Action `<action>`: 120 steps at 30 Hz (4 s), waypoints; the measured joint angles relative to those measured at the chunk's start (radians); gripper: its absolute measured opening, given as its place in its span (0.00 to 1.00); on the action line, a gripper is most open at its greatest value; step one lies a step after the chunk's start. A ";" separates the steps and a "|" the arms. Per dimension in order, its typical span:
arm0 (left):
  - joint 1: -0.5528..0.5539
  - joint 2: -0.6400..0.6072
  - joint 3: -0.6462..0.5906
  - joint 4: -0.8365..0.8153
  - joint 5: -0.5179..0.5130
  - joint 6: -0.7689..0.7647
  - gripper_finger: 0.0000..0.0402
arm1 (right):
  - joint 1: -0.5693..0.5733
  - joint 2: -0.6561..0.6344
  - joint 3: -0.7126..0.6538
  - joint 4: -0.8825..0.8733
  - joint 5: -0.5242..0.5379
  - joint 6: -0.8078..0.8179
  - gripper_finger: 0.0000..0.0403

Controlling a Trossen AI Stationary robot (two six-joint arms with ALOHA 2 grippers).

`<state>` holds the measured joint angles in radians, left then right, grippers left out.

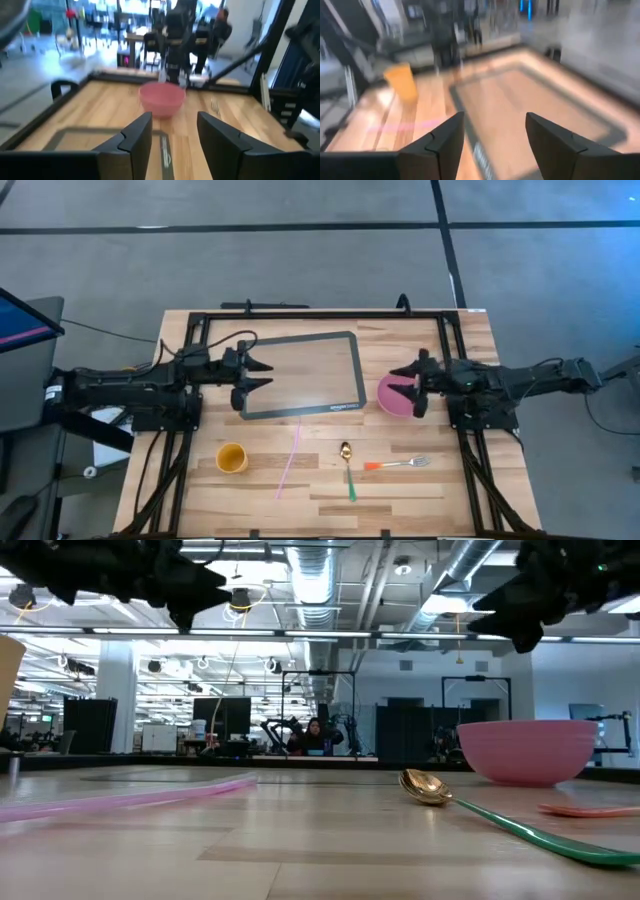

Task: Pick & Place Utensil
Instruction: Put the pink bowl on the transparent mat

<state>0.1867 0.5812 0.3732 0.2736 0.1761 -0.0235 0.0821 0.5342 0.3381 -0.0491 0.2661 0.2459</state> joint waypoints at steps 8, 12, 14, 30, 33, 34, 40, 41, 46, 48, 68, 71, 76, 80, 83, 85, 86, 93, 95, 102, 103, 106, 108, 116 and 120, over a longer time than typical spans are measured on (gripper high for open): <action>0.000 0.071 0.028 -0.031 -0.046 0.049 0.38 | 0.088 0.292 0.206 -0.303 -0.006 0.191 0.52; 0.000 0.090 0.028 -0.041 -0.056 0.049 0.38 | 0.129 0.405 0.219 -0.337 -0.006 0.243 0.53; 0.000 0.096 0.028 -0.041 -0.056 0.049 0.38 | 0.141 0.452 0.219 -0.339 0.003 0.265 0.52; 0.000 0.097 0.028 -0.041 -0.056 0.049 0.38 | 0.147 0.684 0.220 -0.340 0.072 0.322 0.48; 0.000 0.097 0.028 -0.041 -0.056 0.049 0.38 | 0.147 0.714 0.220 -0.341 0.072 0.322 0.44; 0.000 0.097 0.028 -0.041 -0.056 0.049 0.38 | 0.147 0.722 0.220 -0.341 0.072 0.322 0.42; 0.000 0.097 0.028 -0.041 -0.056 0.049 0.38 | 0.147 0.749 0.220 -0.344 0.071 0.323 0.23; 0.000 0.097 0.028 -0.041 -0.056 0.049 0.38 | 0.147 0.749 0.220 -0.344 0.071 0.323 0.19; 0.000 0.097 0.028 -0.041 -0.056 0.049 0.38 | 0.147 0.742 0.222 -0.344 0.063 0.317 0.03; 0.000 0.097 0.028 -0.041 -0.056 0.049 0.38 | 0.148 0.741 0.222 -0.344 0.061 0.317 0.02; 0.000 0.097 0.028 -0.041 -0.056 0.046 0.38 | 0.153 0.741 0.414 -0.357 0.040 0.094 0.01; 0.000 0.097 0.028 -0.041 -0.055 0.046 0.38 | 0.153 0.741 0.436 -0.319 0.041 0.039 0.01; 0.000 0.097 0.028 -0.042 -0.055 0.045 0.38 | 0.146 0.741 0.441 -0.174 -0.014 -0.071 0.01; 0.000 0.097 0.028 -0.042 -0.055 0.045 0.38 | 0.125 0.760 0.441 -0.051 -0.074 -0.140 0.01; 0.000 0.097 0.028 -0.042 -0.055 0.045 0.38 | 0.105 0.797 0.441 0.057 -0.125 -0.196 0.01; 0.000 0.096 0.028 -0.042 -0.055 0.045 0.38 | 0.091 0.830 0.441 0.121 -0.153 -0.222 0.01; 0.000 0.096 0.028 -0.042 -0.055 0.045 0.38 | 0.084 0.850 0.441 0.154 -0.163 -0.227 0.01; 0.000 0.096 0.028 -0.041 -0.055 0.045 0.38 | 0.035 1.003 0.463 0.287 -0.164 -0.260 0.01; 0.000 0.096 0.028 -0.041 -0.055 0.045 0.38 | 0.023 1.057 0.515 0.271 -0.163 -0.281 0.01; 0.000 0.096 0.028 -0.035 -0.055 0.041 0.38 | 0.001 1.239 0.775 0.022 -0.162 -0.381 0.01; 0.000 0.095 0.028 -0.034 -0.055 0.041 0.38 | -0.005 1.259 0.801 0.007 -0.166 -0.375 0.01; 0.000 0.093 0.028 -0.031 -0.055 0.041 0.38 | -0.014 1.300 0.844 0.003 -0.169 -0.372 0.01; 0.000 0.093 0.028 -0.030 -0.055 0.041 0.38 | -0.015 1.316 0.857 0.012 -0.163 -0.378 0.01; 0.000 0.093 0.028 -0.030 -0.055 0.042 0.38 | -0.028 1.340 0.868 -0.005 -0.163 -0.378 0.01; 0.000 0.093 0.028 -0.030 -0.055 0.043 0.38 | -0.035 1.340 0.868 0.000 -0.165 -0.378 0.01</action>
<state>0.1867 0.6743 0.4011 0.2440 0.1209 0.0191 0.0467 1.8740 1.2064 -0.0492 0.1010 -0.1326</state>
